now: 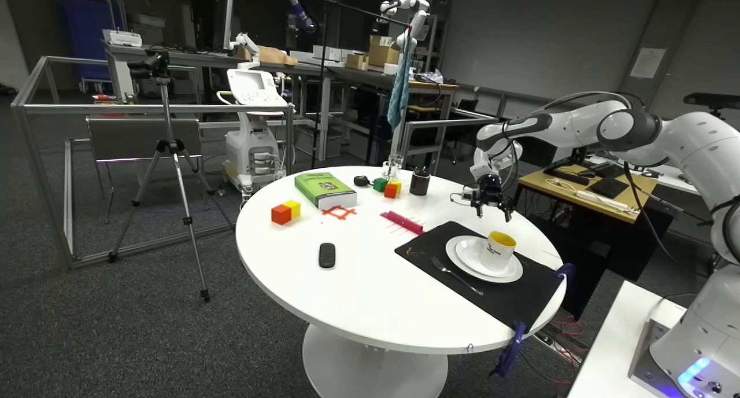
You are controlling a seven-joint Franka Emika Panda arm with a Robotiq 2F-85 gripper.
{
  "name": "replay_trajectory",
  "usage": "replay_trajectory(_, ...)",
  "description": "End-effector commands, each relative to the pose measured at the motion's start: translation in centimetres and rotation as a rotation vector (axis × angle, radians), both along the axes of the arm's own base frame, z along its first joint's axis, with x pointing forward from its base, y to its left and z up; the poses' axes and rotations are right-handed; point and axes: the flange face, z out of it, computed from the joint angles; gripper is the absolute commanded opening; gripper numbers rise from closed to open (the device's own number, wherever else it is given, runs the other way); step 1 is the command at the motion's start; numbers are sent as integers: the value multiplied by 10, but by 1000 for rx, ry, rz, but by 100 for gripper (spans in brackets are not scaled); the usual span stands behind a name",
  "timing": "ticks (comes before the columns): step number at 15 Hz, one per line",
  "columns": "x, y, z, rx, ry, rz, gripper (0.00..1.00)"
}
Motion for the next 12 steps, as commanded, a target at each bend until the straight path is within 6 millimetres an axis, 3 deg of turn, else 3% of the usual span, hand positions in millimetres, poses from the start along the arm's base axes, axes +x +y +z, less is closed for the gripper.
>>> replay_trajectory(1, 4, -5, 40, -47, -74, -62, 100)
replay_trajectory(7, 19, -6, 56, -98, -232, -220, 100)
replay_trajectory(12, 10, 4, 41, -89, -216, -299, 100)
